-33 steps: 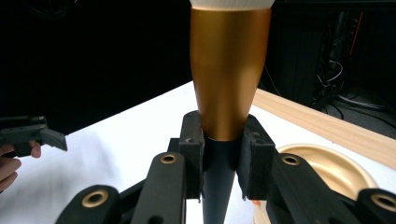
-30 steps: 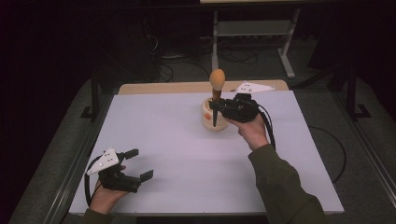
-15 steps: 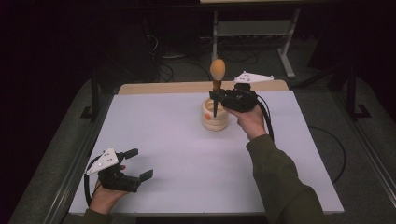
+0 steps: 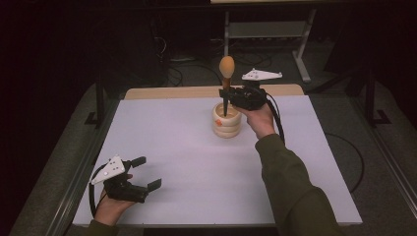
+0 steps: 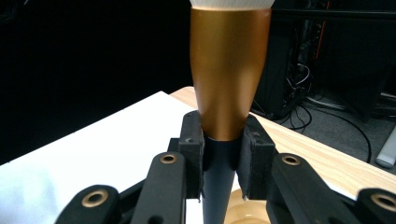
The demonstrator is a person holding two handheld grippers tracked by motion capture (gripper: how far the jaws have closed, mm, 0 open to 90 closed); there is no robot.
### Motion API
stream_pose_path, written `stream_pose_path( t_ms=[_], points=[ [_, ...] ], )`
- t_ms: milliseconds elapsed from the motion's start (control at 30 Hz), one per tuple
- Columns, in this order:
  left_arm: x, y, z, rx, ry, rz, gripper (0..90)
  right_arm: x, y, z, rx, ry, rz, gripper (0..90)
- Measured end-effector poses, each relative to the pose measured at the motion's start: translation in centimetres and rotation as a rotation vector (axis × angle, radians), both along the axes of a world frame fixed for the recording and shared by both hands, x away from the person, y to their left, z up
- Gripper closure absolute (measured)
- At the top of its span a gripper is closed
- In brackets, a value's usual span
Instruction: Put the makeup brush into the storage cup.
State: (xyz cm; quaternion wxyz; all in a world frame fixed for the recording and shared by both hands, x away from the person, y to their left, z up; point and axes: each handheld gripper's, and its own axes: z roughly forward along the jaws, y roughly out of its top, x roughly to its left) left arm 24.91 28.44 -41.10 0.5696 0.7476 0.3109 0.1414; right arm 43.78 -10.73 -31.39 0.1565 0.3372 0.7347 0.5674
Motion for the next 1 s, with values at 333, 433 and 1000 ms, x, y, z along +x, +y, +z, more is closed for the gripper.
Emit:
stream_pose_path(
  t_ms=[333,433,1000],
  points=[
    [0.1,0.1,0.0,0.016,0.000,-0.002,0.0,1.5,0.7,-1.3,-0.019,0.000,-0.043,73.0],
    [0.1,0.2,0.0,0.016,-0.002,-0.002,0.0,1.8,0.9,-1.7,-0.026,0.002,-0.047,73.0],
    [0.0,0.1,-0.1,0.009,0.005,-0.001,0.0,2.8,1.6,-3.6,-0.074,0.026,-0.078,73.0]
  ],
)
